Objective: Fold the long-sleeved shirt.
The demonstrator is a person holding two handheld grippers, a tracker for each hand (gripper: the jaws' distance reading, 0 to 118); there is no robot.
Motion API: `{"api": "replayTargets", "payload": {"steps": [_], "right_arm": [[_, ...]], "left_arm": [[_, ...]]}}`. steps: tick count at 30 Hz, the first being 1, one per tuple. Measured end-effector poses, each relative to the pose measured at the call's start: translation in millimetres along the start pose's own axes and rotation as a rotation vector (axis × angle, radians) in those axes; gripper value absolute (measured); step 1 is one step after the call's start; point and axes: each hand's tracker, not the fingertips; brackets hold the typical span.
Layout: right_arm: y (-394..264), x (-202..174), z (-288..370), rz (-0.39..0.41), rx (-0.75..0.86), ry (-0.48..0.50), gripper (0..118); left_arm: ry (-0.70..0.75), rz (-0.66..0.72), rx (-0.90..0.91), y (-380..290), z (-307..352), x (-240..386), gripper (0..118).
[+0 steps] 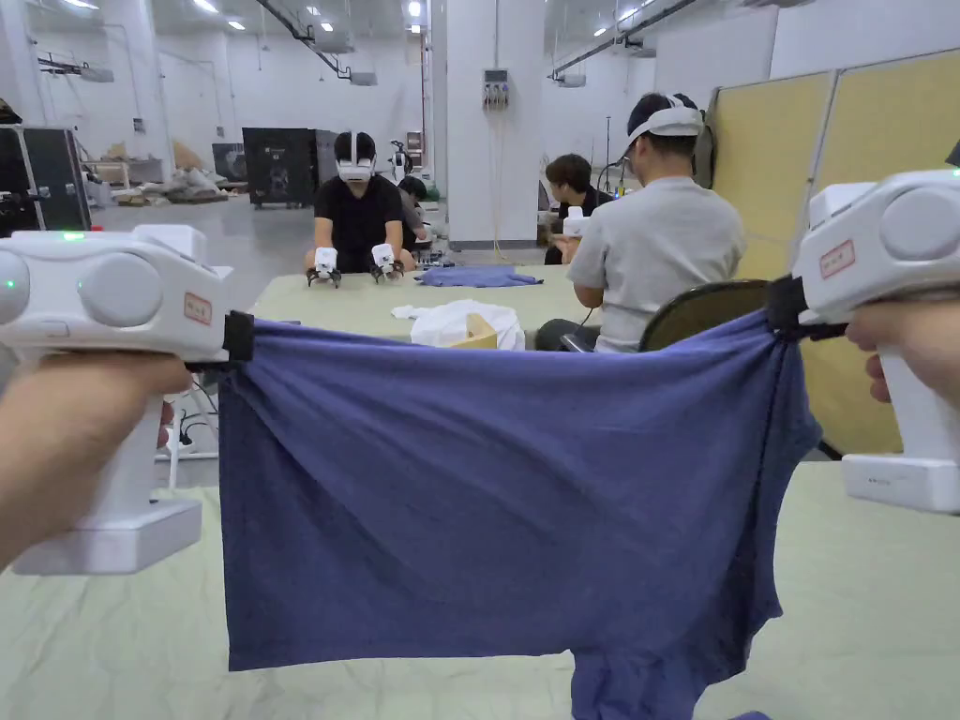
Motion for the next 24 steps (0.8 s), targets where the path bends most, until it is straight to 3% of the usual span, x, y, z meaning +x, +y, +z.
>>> {"api": "replayTargets", "payload": {"steps": [4, 9, 13, 20, 24], "right_arm": [[-102.6, -13.3, -57.5, -0.021, -0.149, 0.044, 8], [-203.4, -12.9, -87.0, -0.019, -0.331, 0.054, 8], [-269.7, -5.7, -58.1, -0.152, -0.424, 0.141, 8], [-362.7, 3.4, 53.7, -0.153, -0.454, 0.162, 8], [-398.5, 11.1, 113.1, -0.199, -0.464, 0.176, 8]], "left_arm": [[-0.026, 0.02, -0.163, -100.6, -51.6, 2.2, 7], [-0.049, -0.032, -0.342, -211.6, -61.2, 3.5, 7], [-0.066, 0.043, -0.384, -265.5, -21.2, -6.0, 7], [-0.098, 0.011, -0.458, -334.4, 90.3, -19.7, 7], [-0.134, 0.104, -0.496, -365.6, 159.8, -34.6, 7]]}}
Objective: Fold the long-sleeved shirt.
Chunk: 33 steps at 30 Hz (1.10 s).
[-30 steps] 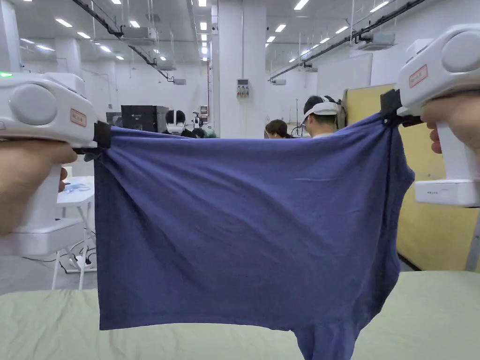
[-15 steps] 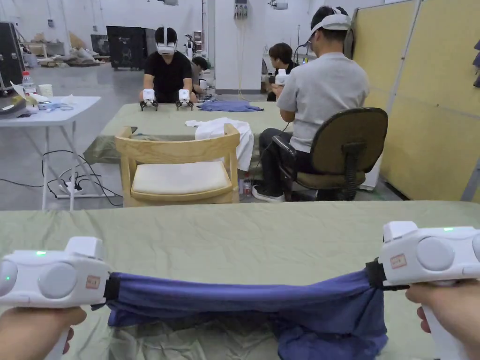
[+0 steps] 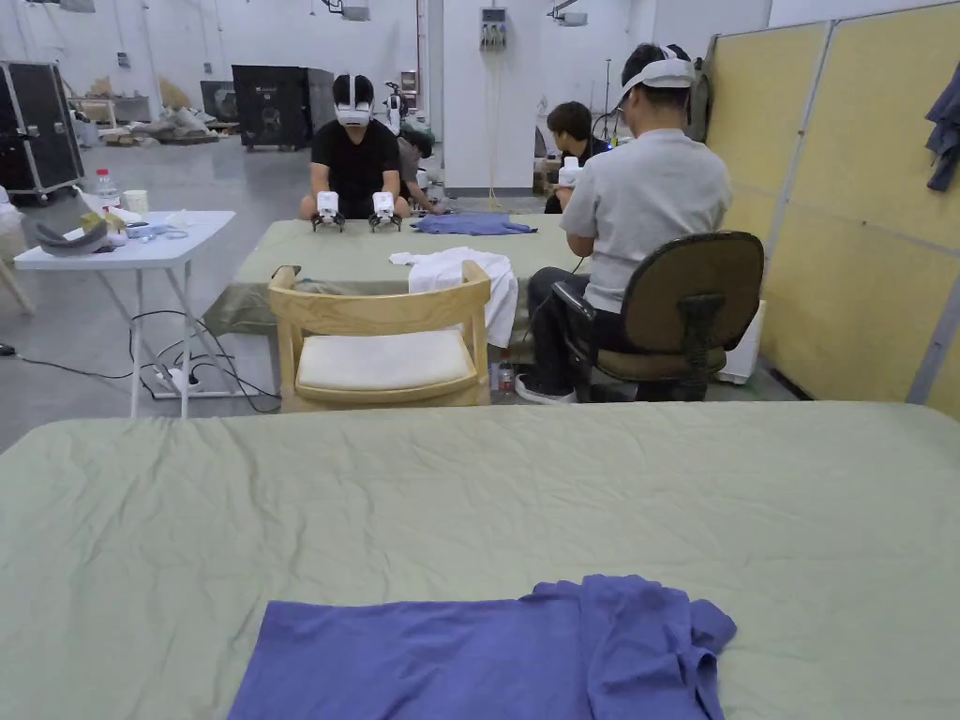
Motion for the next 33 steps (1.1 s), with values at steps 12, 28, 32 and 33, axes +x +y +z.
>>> {"api": "replayTargets", "payload": {"steps": [12, 28, 32, 33], "right_arm": [[-140.5, -3.4, 80.2, 0.112, -0.065, -0.041, 8], [-147.5, 12.6, 82.5, -0.047, 0.005, -0.118, 111], [-135.9, 9.3, 74.5, -0.031, -0.008, -0.065, 2], [-129.7, 4.1, 75.1, 0.008, -0.011, -0.09, 2]], "left_arm": [[-0.013, -0.006, -0.076, -131.1, 84.5, -22.7, 7], [0.07, 0.118, -0.052, -148.5, 84.9, -21.1, 108], [0.032, 0.148, -0.044, -132.3, 100.0, -8.2, 2], [0.12, 0.161, -0.002, -127.9, 100.2, -6.7, 0]]}}
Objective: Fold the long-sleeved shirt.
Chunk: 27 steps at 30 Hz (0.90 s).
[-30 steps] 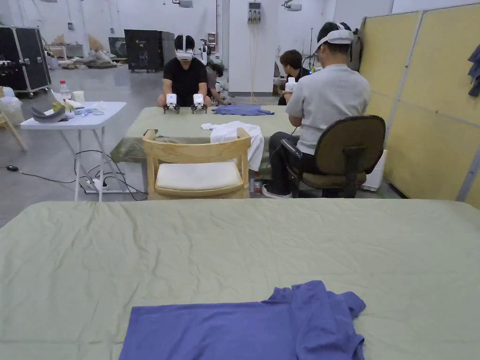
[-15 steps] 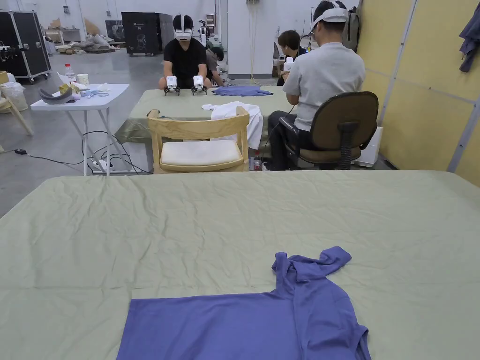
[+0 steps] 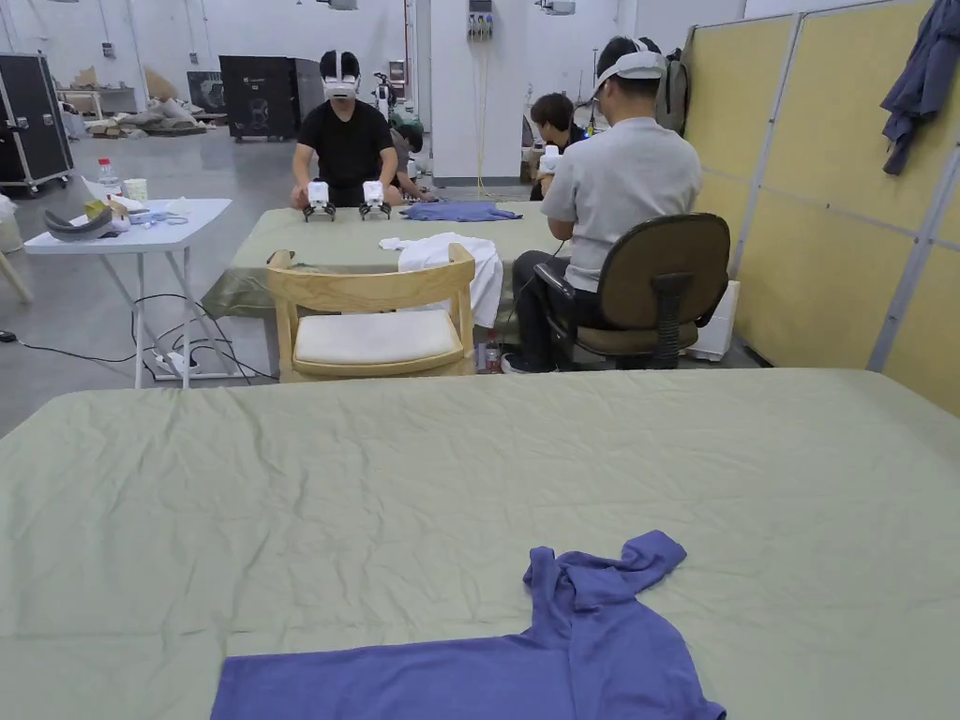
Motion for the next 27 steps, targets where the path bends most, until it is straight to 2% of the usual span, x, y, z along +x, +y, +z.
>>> {"api": "replayTargets", "payload": {"steps": [1, 2, 4, 5, 6, 7, 9, 10, 11, 14, 15, 17, 19, 20, 21, 22, 25, 26, 27], "right_arm": [[6.2, -8.7, -0.5, 0.017, 0.054, -0.019, 2], [16.5, -12.7, -2.1, 0.025, 0.093, 0.011, 3], [43.5, -17.7, -8.9, -0.009, 0.13, 0.061, 24], [51.7, -21.6, -7.9, -0.04, 0.158, 0.079, 47], [69.5, -22.4, -14.3, -0.065, 0.176, 0.11, 91], [91.1, -23.6, -23.9, -0.079, 0.186, 0.126, 91], [136.6, -29.3, -49.8, -0.074, 0.229, 0.069, 118], [162.5, -30.4, -66.6, -0.061, 0.31, 0.047, 118], [188.6, -31.3, -84.9, -0.061, 0.324, 0.031, 118], [259.5, -33.8, -144.9, -0.093, 0.264, 0.02, 118], [282.2, -30.0, -175.9, -0.138, 0.192, 0.043, 118], [313.3, -23.6, -220.5, -0.235, 0.115, 0.025, 118], [333.0, -19.1, -264.6, -0.305, 0.062, -0.089, 118], [340.4, -18.5, -278.3, -0.321, 0.055, -0.146, 115], [347.1, -17.6, -292.4, -0.313, 0.036, -0.162, 110], [352.2, -17.0, -306.0, -0.277, 0.018, -0.15, 107], [360.0, -20.9, -329.4, -0.277, 0.008, -0.16, 96], [361.1, -21.4, -337.7, -0.283, -0.007, -0.153, 85], [361.1, -22.5, -342.4, -0.292, -0.023, -0.147, 61]], "left_arm": [[0.101, -0.001, 0.014, 3.9, 1.3, 4.2, 0], [0.091, 0.003, 0.063, 9.0, 7.3, 8.8, 0], [0.022, -0.008, 0.085, 21.4, 11.5, 14.0, 0], [0.014, -0.004, 0.087, 27.0, 12.5, 16.4, 0], [0.007, 0.001, 0.097, 34.8, 14.2, 18.5, 0], [0.002, -0.002, 0.101, 41.7, 14.5, 21.6, 0], [-0.004, -0.032, 0.123, 51.7, 12.9, 29.4, 0], [-0.005, -0.05, 0.137, 58.3, 10.4, 32.1, 0], [-0.01, -0.059, 0.152, 63.4, 8.2, 35.1, 0], [-0.014, -0.083, 0.161, 79.9, -7.8, 45.5, 0], [-0.012, -0.085, 0.153, 90.7, -15.2, 52.1, 0], [-0.018, -0.08, 0.157, 102.2, -28.6, 56.6, 0], [-0.02, -0.082, 0.174, 115.3, -40.6, 62.8, 0], [-0.016, -0.084, 0.182, 118.2, -44.2, 64.9, 0], [-0.014, -0.086, 0.192, 119.9, -47.5, 66.4, 0], [-0.011, -0.09, 0.195, 122.4, -52.6, 65.9, 0], [-0.052, -0.072, 0.16, 124.3, -65.9, 66.8, 0], [-0.066, -0.06, 0.153, 124.5, -69.9, 65.3, 0], [-0.071, -0.059, 0.149, 123.3, -72.9, 65.3, 0]]}}
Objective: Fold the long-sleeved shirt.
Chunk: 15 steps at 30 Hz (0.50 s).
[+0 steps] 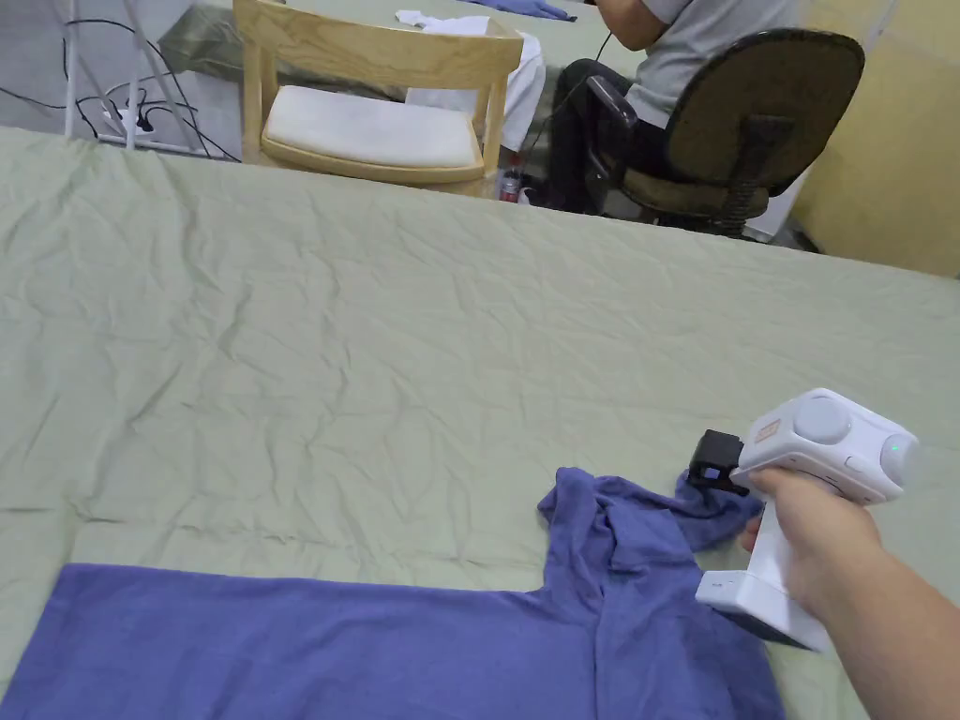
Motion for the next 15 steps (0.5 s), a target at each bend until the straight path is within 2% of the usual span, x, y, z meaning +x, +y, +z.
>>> {"api": "replayTargets", "payload": {"steps": [1, 2, 3, 4, 6, 8, 13, 15], "right_arm": [[0.6, -3.8, -1.9, -0.012, -0.019, 0.008, 48], [-1.2, -6.4, -1.6, -0.012, -0.021, -0.005, 47], [-3.6, -7.2, 4.8, 0.015, -0.004, -0.014, 24], [-4.1, -8.7, 9.5, 0.045, 0.002, -0.007, 9], [-9.7, -17.2, 37.4, 0.068, 0.016, 0.004, 9], [-11.2, -22.0, 70.3, 0.115, 0.105, 0.059, 9], [-21.6, -32.1, 181.9, 0.327, 0.254, 0.127, 9], [-22.4, -28.3, 211.7, 0.446, 0.308, 0.132, 9]], "left_arm": [[-0.003, 0.003, -0.008, -2.0, -1.3, 1.2, 0], [-0.005, 0.004, -0.013, -3.6, -1.4, 2.2, 0], [-0.007, 0.006, -0.018, -5.4, -1.2, 2.4, 0], [-0.009, 0.007, -0.022, -6.8, -0.4, 1.8, 0], [-0.013, 0.012, -0.027, -9.1, 6.5, 3.0, 0], [-0.021, 0.021, -0.021, -10.1, 14.5, 0.9, 0], [-0.034, 0.037, 0.003, -11.6, 41.3, 4.4, 0], [-0.054, 0.05, 0.016, -13.7, 57.6, 7.0, 0]]}}
